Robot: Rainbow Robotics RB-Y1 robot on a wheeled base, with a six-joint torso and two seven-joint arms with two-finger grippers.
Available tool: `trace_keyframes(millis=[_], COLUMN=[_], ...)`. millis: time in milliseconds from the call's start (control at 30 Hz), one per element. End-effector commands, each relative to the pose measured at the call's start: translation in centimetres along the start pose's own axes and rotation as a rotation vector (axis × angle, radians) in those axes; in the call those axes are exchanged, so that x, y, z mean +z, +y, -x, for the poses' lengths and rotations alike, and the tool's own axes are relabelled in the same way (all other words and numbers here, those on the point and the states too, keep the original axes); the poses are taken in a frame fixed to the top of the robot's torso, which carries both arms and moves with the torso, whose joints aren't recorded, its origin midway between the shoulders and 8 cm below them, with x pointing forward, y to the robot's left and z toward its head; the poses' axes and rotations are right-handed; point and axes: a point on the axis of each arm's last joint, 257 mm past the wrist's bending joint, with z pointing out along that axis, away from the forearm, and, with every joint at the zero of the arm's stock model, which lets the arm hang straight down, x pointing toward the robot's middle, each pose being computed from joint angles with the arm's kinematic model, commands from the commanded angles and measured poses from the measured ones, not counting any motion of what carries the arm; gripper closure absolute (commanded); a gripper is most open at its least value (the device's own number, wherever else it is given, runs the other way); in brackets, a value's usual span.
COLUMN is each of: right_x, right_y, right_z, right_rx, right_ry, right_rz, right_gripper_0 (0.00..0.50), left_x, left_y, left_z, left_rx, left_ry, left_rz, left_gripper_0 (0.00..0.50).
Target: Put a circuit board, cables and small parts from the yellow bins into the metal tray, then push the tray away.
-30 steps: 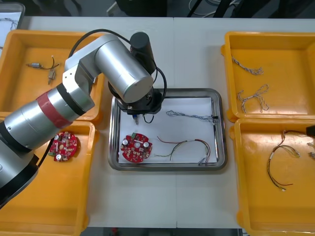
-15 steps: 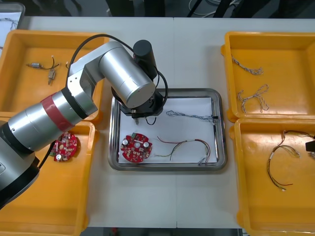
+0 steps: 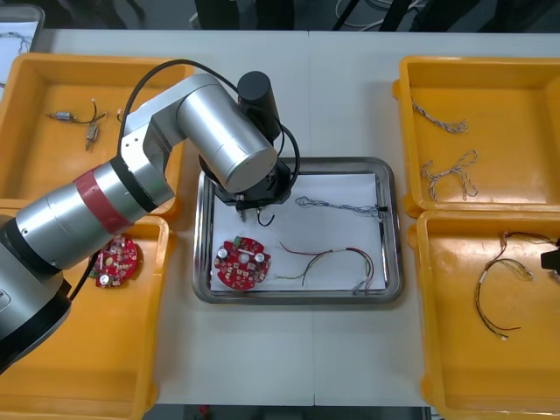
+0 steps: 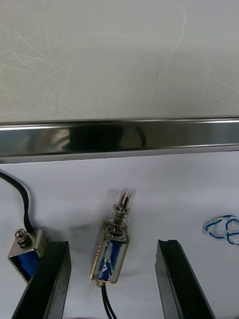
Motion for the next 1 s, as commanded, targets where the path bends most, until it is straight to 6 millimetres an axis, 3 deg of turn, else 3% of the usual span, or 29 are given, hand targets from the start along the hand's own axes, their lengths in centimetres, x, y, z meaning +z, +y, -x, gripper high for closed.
trace_keyframes(millis=[33, 167, 333, 733, 1000], right_x=[-0.1, -0.1, -0.2, -0.4, -0.9], right_y=[1.2, 1.3, 1.3, 1.6, 1.8], right_z=[-0.6, -0.5, -0.4, 0.0, 0.2], right_rx=[0.007, 0.008, 0.013, 0.007, -0.039], right_ry=[0.003, 0.002, 0.000, -0.003, 0.007], right_rz=[0.020, 0.023, 0.024, 0.024, 0.022], right_gripper_0=[0.000, 0.000, 0.000, 0.000, 0.000], left_x=[-0.3, -0.8, -2.8, -8.5, -12.6], left_y=[-2.2, -2.1, -1.0, 2.8, 6.4], left_z=[-0.3, 0.2, 1.2, 4.2, 5.4], left_rx=[-0.046, -0.053, -0.067, -0.109, -0.141], left_ry=[-0.014, -0.018, -0.021, -0.033, -0.014], left_rz=[-0.030, -0.033, -0.014, 0.031, 0.033], left_gripper_0=[0.000, 0.000, 0.000, 0.000, 0.000])
